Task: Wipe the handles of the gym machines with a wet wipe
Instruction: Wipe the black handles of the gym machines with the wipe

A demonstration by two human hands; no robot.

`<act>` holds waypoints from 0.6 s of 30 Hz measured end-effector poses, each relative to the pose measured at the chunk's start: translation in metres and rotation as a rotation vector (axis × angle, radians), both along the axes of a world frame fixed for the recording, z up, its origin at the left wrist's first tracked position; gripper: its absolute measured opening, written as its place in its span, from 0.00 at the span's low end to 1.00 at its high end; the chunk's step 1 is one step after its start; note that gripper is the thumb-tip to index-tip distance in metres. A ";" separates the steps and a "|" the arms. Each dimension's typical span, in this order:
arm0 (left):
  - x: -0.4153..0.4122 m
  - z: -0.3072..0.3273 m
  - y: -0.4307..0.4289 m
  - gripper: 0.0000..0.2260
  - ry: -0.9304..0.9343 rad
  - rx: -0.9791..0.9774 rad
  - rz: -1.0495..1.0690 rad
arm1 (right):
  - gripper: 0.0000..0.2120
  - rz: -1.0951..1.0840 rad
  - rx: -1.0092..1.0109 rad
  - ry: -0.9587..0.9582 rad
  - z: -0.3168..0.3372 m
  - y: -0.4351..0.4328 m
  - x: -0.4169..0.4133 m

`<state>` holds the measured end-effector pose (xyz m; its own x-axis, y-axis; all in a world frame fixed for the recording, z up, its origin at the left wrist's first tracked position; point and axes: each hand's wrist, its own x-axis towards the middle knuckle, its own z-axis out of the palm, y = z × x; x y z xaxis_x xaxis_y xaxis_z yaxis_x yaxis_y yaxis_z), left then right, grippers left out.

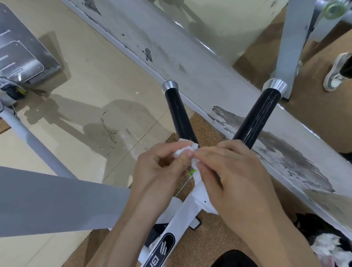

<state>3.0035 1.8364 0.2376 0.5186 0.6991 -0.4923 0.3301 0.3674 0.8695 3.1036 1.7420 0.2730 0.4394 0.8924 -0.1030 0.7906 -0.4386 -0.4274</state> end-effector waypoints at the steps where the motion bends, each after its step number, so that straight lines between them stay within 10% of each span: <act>1: 0.002 -0.001 0.000 0.07 0.021 0.052 -0.043 | 0.09 -0.026 0.052 0.001 -0.002 -0.003 0.001; 11: 0.058 0.028 0.012 0.08 0.466 0.712 -0.529 | 0.15 -0.182 0.068 -0.001 -0.001 0.005 0.004; 14: 0.048 0.020 0.014 0.07 0.425 0.624 -0.504 | 0.12 -0.138 0.019 -0.002 0.006 0.012 0.006; 18: 0.008 0.001 0.007 0.09 0.145 0.026 0.044 | 0.15 0.021 -0.308 0.039 0.020 0.038 0.020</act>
